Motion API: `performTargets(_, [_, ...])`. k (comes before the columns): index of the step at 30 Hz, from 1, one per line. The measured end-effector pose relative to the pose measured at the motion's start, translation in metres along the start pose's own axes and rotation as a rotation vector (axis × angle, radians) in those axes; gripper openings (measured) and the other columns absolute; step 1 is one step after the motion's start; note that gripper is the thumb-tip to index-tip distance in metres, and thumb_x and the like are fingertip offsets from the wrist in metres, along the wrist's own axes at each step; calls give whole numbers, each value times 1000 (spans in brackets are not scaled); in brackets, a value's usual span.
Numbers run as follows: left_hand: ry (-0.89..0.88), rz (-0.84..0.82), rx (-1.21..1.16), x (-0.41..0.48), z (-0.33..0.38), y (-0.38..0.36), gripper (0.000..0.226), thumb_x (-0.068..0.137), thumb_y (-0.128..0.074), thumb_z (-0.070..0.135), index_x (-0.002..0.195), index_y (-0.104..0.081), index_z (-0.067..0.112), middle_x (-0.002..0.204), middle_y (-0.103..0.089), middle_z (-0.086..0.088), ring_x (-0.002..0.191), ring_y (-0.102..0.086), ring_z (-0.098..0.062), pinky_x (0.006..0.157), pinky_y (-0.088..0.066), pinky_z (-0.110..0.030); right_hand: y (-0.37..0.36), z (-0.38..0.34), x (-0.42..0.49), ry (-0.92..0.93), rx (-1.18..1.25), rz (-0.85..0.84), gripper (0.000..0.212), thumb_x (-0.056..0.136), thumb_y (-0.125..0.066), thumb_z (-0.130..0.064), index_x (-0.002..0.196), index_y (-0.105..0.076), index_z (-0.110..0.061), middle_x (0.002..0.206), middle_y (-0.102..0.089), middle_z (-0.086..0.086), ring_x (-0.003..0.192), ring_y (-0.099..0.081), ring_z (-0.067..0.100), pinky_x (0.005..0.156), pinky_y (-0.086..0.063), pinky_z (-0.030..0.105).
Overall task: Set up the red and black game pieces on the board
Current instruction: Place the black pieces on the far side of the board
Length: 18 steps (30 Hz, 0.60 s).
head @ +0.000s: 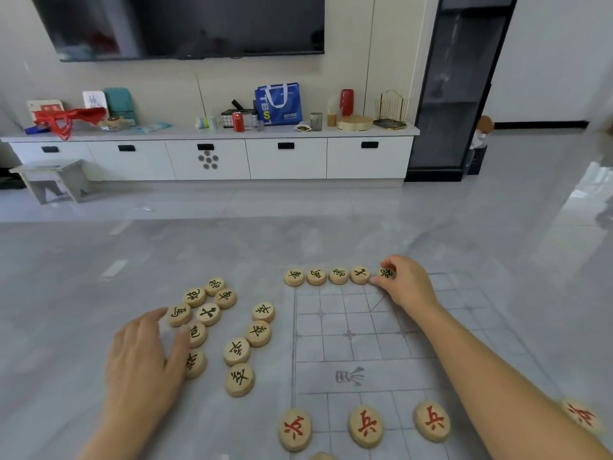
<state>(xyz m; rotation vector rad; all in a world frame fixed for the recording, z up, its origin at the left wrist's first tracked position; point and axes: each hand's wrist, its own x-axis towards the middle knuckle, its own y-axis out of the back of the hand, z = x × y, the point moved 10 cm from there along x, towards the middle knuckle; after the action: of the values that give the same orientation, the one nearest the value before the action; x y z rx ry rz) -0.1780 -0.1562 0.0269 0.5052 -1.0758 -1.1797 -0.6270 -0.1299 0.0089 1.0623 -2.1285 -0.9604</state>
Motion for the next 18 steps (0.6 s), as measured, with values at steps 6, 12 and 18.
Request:
performTargets(6, [152, -127, -14, -4, -34, -29, 48, 95, -38, 39, 128, -47, 5, 122, -58, -19, 116, -46, -39, 96, -36, -47, -3, 7, 6, -19, -28, -97, 55, 75, -74, -33, 123, -56, -11, 122, -51, 7, 110, -54, 22, 90, -43, 31])
performTargets(12, [17, -169, 147, -8, -10, -33, 41, 97, -35, 37, 121, -54, 11, 118, -60, -13, 112, -50, -37, 93, -40, -45, -1, 6, 6, 0, -125, -57, 35, 78, -70, -28, 105, -64, -7, 107, -57, 13, 102, -54, 28, 68, -33, 25])
performTargets(18, [-11, -167, 106, -10, -2, -27, 73, 86, -8, 56, 118, -56, 12, 117, -61, -10, 112, -50, -33, 94, -38, -41, -3, -14, -14, -34, -245, -24, 66, 75, -69, -46, 120, -47, -3, 126, -45, 21, 116, -41, 36, 87, -41, 40])
